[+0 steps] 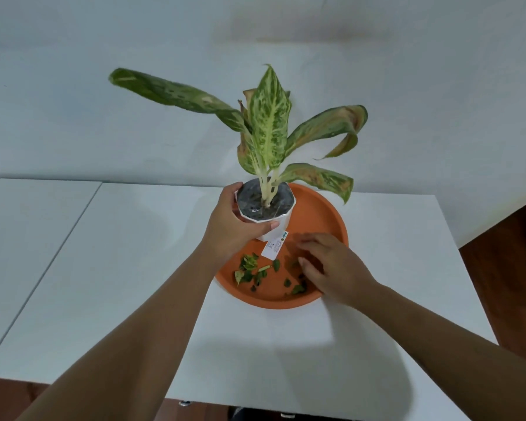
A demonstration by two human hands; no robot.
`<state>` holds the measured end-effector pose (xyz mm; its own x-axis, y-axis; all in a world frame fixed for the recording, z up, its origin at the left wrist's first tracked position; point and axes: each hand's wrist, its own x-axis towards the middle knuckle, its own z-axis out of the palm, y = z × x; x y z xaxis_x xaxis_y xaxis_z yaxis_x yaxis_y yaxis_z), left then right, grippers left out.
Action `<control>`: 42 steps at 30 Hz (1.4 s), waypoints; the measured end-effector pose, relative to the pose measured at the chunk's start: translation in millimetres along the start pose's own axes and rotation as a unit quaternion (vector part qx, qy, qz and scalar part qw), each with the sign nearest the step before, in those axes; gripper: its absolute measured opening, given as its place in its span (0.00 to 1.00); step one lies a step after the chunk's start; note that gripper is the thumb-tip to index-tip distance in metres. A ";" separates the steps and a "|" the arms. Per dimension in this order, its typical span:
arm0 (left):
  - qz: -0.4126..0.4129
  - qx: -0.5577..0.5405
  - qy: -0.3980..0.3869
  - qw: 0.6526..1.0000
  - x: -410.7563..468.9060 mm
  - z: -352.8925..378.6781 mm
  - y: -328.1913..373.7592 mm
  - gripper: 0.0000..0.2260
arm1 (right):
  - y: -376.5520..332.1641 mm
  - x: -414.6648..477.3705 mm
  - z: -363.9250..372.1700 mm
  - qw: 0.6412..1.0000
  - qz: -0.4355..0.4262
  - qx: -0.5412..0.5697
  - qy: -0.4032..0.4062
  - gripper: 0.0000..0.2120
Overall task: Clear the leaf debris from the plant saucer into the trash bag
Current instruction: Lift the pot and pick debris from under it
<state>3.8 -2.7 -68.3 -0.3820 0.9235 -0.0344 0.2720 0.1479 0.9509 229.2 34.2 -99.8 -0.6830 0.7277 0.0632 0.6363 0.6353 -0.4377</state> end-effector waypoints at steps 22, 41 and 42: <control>-0.033 0.205 -0.074 0.976 -3.1 4.7 -35.9 0.52 | -0.2 3.2 2.9 1.000 0.013 0.023 -0.009 0.21; 0.041 0.396 -0.279 0.874 -12.2 -1.7 -16.3 0.35 | -3.1 21.4 -19.7 0.972 -0.015 -0.014 -0.233 0.32; 0.019 0.435 -0.290 0.852 -10.4 -5.4 -15.1 0.39 | -6.1 22.8 -18.5 0.971 -0.006 -0.016 -0.239 0.34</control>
<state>-1.1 -16.4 -80.6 0.0738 0.9155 -0.3955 0.9223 0.0882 0.3763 216.3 51.7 -79.1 -0.7744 0.5219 -0.3576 0.6324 0.6568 -0.4107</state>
